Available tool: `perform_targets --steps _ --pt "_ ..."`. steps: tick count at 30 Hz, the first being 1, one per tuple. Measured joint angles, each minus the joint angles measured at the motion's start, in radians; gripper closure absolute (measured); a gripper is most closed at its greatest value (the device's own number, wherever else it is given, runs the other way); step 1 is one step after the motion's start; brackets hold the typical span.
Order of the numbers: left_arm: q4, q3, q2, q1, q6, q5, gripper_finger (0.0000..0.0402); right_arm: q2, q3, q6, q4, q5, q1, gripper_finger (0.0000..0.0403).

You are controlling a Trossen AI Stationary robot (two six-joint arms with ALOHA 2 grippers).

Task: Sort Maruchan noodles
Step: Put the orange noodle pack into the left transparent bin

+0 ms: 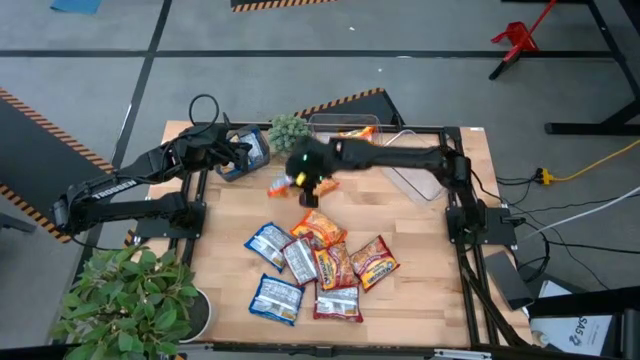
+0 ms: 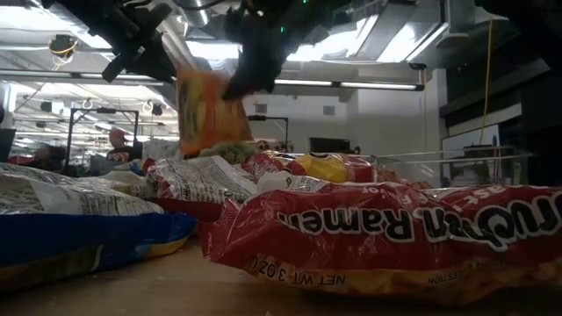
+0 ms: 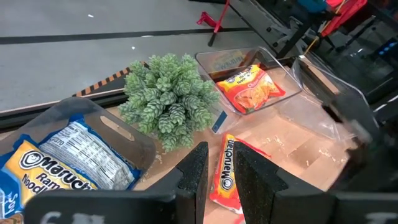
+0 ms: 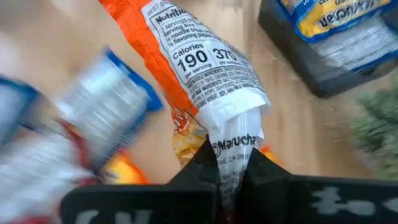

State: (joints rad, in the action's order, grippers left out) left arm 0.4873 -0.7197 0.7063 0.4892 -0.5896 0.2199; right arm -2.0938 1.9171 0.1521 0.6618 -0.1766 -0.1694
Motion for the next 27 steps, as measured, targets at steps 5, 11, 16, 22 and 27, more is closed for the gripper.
perform_targets --steps 5,11,16,22,27 --pt "0.000 0.000 0.000 0.000 0.000 0.000 0.0333 0.058 0.058 -0.219 0.035 -0.150 -0.102 0.0402" --pt "0.008 0.000 0.000 -0.001 0.000 -0.001 0.0333 0.177 0.020 -0.366 0.026 -0.147 -0.248 0.0403" --pt "0.010 0.000 0.000 -0.001 0.000 -0.003 0.0333 0.291 -0.110 -0.465 -0.034 -0.095 -0.364 0.0403" --pt "0.011 0.000 0.000 -0.001 0.009 0.000 0.0333 0.420 -0.466 -0.680 -0.374 -0.098 -0.444 0.0403" --pt "0.011 0.000 0.000 -0.001 0.022 0.003 0.0333 0.424 -0.737 -0.914 -0.737 -0.109 -0.474 0.0403"
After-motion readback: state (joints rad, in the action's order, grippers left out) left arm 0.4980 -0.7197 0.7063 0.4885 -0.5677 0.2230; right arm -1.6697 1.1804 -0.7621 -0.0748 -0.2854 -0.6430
